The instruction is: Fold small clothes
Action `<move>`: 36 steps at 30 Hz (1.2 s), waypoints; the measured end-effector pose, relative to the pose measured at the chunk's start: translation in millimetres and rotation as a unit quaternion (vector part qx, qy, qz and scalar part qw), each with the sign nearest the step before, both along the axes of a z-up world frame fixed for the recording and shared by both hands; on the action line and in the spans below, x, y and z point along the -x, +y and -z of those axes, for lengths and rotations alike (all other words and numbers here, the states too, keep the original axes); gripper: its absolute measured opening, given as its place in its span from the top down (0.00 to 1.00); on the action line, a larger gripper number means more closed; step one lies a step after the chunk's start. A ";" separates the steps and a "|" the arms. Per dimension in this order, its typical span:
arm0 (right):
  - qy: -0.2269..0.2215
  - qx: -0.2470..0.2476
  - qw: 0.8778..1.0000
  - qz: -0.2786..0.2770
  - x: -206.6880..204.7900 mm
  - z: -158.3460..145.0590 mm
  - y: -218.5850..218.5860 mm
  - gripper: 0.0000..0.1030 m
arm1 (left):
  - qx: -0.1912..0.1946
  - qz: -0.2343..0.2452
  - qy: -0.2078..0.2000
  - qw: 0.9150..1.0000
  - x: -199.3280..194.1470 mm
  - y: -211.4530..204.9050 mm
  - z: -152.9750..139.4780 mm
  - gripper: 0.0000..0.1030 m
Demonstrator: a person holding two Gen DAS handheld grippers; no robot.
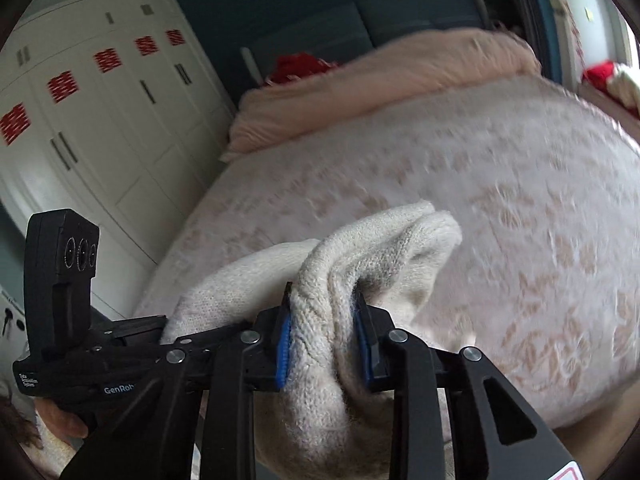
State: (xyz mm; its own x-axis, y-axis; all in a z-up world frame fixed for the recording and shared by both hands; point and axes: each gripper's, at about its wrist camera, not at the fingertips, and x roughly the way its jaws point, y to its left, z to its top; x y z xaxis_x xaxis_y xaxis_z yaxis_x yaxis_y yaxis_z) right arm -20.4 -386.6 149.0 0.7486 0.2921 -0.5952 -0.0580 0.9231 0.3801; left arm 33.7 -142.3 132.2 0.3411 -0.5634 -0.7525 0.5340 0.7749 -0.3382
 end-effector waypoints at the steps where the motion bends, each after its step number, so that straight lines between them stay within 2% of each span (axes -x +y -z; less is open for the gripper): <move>1: -0.002 0.004 1.000 -0.002 -1.2 -5.5 3.1 0.75 | -0.003 -0.003 -0.013 1.000 2.7 5.4 -8.1 0.62; 3: 0.013 -0.002 1.000 0.002 -10.5 2.3 2.7 0.75 | -0.010 -0.015 -0.024 1.000 -0.7 16.4 -13.9 0.61; 5: 0.045 -0.023 0.999 0.003 -20.1 28.3 -1.6 0.75 | -0.028 -0.034 -0.015 0.999 -10.0 31.8 2.7 0.61; 8: 0.125 -0.085 0.988 -0.011 -35.2 105.5 2.9 0.75 | -0.051 -0.059 0.045 0.996 -23.4 61.8 62.8 0.61; 9: 0.161 -0.105 0.981 -0.021 -36.9 140.1 10.6 0.75 | -0.052 -0.066 0.076 0.994 -25.0 73.3 88.0 0.61; 11: 0.201 -0.102 0.973 -0.039 -33.6 181.0 29.7 0.70 | -0.055 -0.083 0.147 0.984 -20.6 100.4 149.6 0.61; 12: 0.207 -0.080 0.974 -0.047 -29.0 192.8 40.5 0.67 | -0.052 -0.088 0.165 0.981 -15.3 110.9 170.9 0.59; 13: 0.193 -0.060 0.978 -0.046 -22.1 194.1 46.9 0.61 | -0.042 -0.091 0.171 0.980 -9.3 119.9 186.0 0.55; 14: 0.180 -0.055 0.981 -0.043 -18.3 191.1 47.7 0.48 | -0.018 -0.093 0.163 0.982 -1.6 130.7 193.8 0.54; 15: 0.169 -0.038 0.984 -0.028 -14.5 185.0 45.5 0.42 | 0.001 -0.094 0.154 0.984 2.7 137.9 195.0 0.50; 17: 0.163 -0.023 0.986 -0.007 -12.6 179.9 38.5 0.26 | 0.012 -0.093 0.153 0.984 3.1 140.6 195.5 0.42; 19: 0.171 -0.023 0.985 0.002 -15.8 182.8 32.7 0.18 | 0.009 -0.089 0.158 0.983 -1.0 136.5 197.1 0.28; 21: 0.208 -0.053 0.977 -0.005 -25.9 204.5 28.3 0.18 | 0.006 -0.094 0.163 0.982 -6.6 130.9 200.6 0.13; 23: 0.235 -0.090 0.968 -0.003 -32.9 226.6 25.3 0.18 | 0.029 -0.101 0.183 0.977 -14.5 126.3 208.5 0.13; 24: 0.234 -0.096 0.967 -0.001 -32.9 227.0 26.0 0.20 | 0.043 -0.102 0.201 0.973 -18.8 124.6 214.4 0.18; 25: 0.232 -0.101 0.967 -0.004 -34.8 224.4 26.4 0.37 | 0.065 -0.099 0.221 0.968 -22.8 122.9 218.0 0.36; 26: 0.232 -0.109 0.967 -0.009 -35.8 220.3 27.0 0.52 | 0.071 -0.095 0.227 0.967 -24.6 121.6 217.2 0.41; 27: 0.227 -0.111 0.967 -0.011 -36.2 210.4 28.2 0.55 | 0.071 -0.093 0.221 0.968 -25.6 120.8 211.1 0.51; 28: 0.214 -0.105 0.971 -0.018 -35.6 197.1 30.8 0.60 | 0.070 -0.089 0.209 0.971 -26.4 119.5 200.0 0.56; 32: 0.118 -0.070 0.990 -0.038 -33.3 109.4 47.0 0.70 | 0.098 -0.068 0.152 0.981 -33.1 121.8 132.5 0.59; 33: 0.079 -0.051 0.995 -0.046 -34.7 74.8 54.7 0.71 | 0.103 -0.061 0.132 0.984 -36.4 123.9 112.3 0.58; 34: 0.057 -0.041 0.996 -0.051 -37.1 56.1 60.6 0.72 | 0.106 -0.052 0.104 0.988 -39.9 126.0 85.3 0.58; 35: 0.025 -0.031 0.997 -0.060 -39.6 28.8 67.3 0.73 | 0.109 -0.046 0.083 0.990 -42.7 129.8 68.9 0.58; 36: 0.008 -0.027 0.998 -0.064 -42.0 14.2 71.0 0.73 | 0.112 -0.042 0.062 0.991 -44.9 132.5 52.0 0.58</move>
State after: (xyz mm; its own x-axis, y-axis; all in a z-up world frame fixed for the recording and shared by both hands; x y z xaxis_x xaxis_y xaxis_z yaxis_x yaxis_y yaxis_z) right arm 21.6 -315.7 134.8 0.6937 0.4173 -0.5870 -0.1679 0.8862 0.4317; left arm 78.6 -9.7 80.1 0.3057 -0.6949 -0.6509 0.4149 0.7125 -0.5659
